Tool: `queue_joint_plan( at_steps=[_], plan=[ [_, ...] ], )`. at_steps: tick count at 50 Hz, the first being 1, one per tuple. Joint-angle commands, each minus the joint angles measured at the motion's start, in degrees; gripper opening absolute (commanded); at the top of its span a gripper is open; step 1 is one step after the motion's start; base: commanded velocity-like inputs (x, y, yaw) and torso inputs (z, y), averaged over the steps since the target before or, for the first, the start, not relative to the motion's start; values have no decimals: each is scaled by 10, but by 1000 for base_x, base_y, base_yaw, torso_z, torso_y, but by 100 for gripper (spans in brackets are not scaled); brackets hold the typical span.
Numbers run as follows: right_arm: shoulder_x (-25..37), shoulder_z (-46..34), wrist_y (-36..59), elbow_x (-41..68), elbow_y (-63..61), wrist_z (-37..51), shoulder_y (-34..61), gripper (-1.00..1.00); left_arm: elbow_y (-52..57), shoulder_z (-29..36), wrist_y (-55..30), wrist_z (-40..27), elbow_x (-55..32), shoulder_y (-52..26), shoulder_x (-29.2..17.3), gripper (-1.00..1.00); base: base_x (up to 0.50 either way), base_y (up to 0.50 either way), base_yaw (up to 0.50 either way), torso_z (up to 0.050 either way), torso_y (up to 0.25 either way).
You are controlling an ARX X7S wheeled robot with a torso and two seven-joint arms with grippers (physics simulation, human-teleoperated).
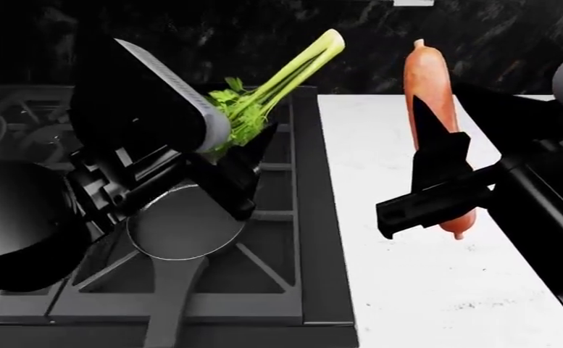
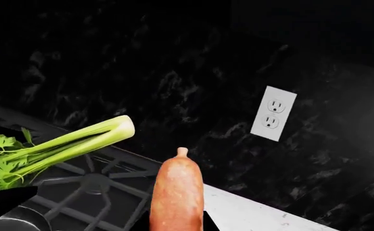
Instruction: Place both pans onto different burners. Then place the celery and the sausage on different pans.
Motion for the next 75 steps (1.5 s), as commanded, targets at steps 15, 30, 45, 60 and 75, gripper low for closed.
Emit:
queue_joint_plan(
  at_steps=[15, 30, 45, 60, 75],
  plan=[
    [9, 6, 8, -15, 4, -7, -5, -100, -15, -2, 18, -2, 19, 12, 0, -100, -2, 500, 0, 0, 0],
    [11, 9, 7, -21, 8, -8, -10, -100, -13, -6, 28, 1, 21, 23, -7, -100, -2, 500, 0, 0, 1],
    [27, 16, 0, -19, 0, -6, -15, -100, -12, -5, 27, -3, 17, 21, -5, -100, -2, 500, 0, 1, 1],
    [31, 16, 10, -36, 13, -31, -22, -100, -29, -15, 27, -16, 20, 12, -10, -100, 0, 33, 0, 0, 1],
    [-26, -22, 189, -75, 192, -215, 66, -100, -35, -25, 39, -17, 25, 18, -22, -100, 0, 0, 0, 0, 0]
  ],
)
